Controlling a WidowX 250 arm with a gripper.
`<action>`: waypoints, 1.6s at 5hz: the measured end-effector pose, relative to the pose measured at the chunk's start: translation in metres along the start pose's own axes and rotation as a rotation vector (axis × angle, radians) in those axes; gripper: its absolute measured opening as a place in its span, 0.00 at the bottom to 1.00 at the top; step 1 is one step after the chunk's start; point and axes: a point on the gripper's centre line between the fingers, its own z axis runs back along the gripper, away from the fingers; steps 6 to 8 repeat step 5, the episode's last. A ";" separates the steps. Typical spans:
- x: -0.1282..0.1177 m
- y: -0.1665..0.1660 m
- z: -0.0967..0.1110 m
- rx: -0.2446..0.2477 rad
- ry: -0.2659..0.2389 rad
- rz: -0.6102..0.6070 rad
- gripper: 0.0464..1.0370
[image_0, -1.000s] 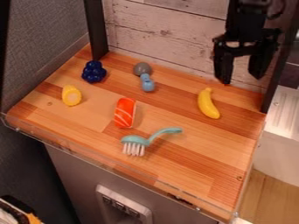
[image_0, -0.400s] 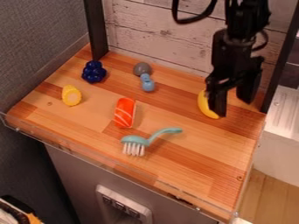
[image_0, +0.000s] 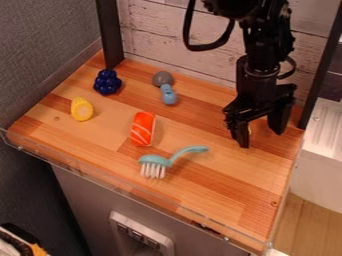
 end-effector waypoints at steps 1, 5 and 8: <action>0.005 -0.001 -0.003 -0.018 -0.044 -0.047 0.96; 0.010 -0.012 -0.011 0.129 -0.211 0.072 0.10; 0.010 -0.012 -0.011 0.129 -0.211 0.072 0.10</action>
